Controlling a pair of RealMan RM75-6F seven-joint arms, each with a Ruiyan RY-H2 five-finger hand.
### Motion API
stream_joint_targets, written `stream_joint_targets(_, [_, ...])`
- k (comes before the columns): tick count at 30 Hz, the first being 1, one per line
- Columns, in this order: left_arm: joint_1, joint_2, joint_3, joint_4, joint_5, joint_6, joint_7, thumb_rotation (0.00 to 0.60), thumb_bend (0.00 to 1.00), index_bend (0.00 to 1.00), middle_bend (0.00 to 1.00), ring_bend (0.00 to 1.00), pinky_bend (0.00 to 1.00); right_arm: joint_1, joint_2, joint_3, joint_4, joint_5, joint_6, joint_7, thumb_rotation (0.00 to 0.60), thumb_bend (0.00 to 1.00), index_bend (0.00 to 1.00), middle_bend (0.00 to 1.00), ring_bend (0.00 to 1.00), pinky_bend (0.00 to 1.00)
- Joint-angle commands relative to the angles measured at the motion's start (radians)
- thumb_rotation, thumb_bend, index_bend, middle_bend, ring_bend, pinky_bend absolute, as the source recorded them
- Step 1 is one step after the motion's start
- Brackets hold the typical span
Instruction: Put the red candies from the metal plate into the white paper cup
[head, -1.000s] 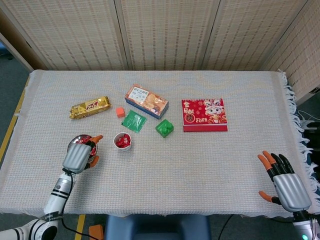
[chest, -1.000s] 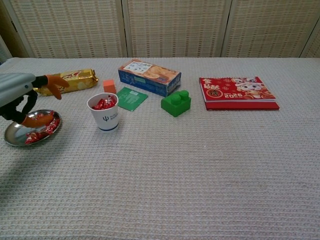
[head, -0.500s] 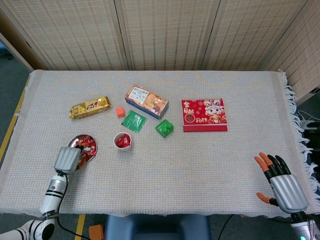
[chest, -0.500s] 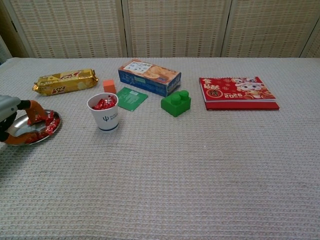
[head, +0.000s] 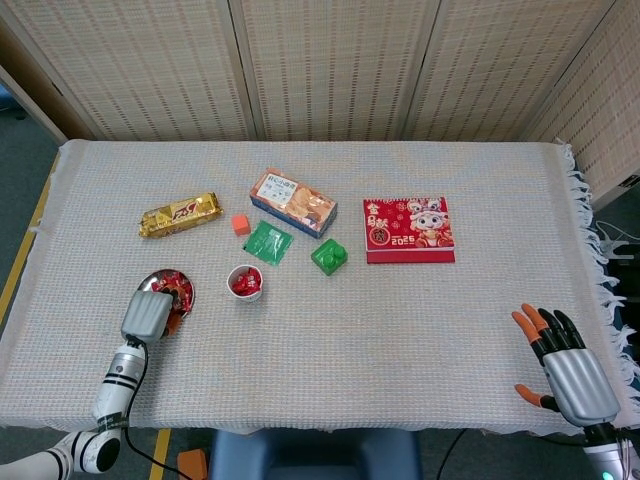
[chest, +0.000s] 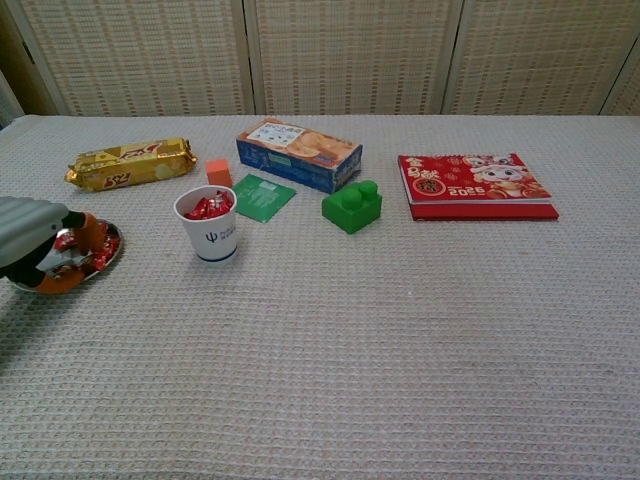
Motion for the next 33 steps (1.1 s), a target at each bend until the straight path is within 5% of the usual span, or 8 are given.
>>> stream_joint_targets(1, [-0.001, -0.002, -0.002, 0.007, -0.006, -0.012, 0.009, 0.600, 0.37, 0.42, 0.43, 0.71, 1.00, 0.000, 0.000, 0.000, 0.000, 0.001, -0.001, 0.000, 0.600, 0.03, 0.00, 0.00, 0.00, 0.00])
stream_joint_targets(20, [0.004, 0.005, -0.018, 0.004, 0.007, -0.008, 0.000, 0.600, 0.37, 0.49, 0.56, 0.71, 1.00, 0.005, -0.005, 0.006, -0.002, 0.018, -0.014, -0.012, 0.600, 0.03, 0.00, 0.00, 0.00, 0.00])
stream_joint_targets(33, [-0.015, 0.091, -0.087, -0.168, 0.032, 0.070, 0.015, 0.600, 0.37, 0.49, 0.56, 0.72, 1.00, 0.007, -0.001, 0.011, -0.001, 0.027, -0.015, -0.003, 0.600, 0.03, 0.00, 0.00, 0.00, 0.00])
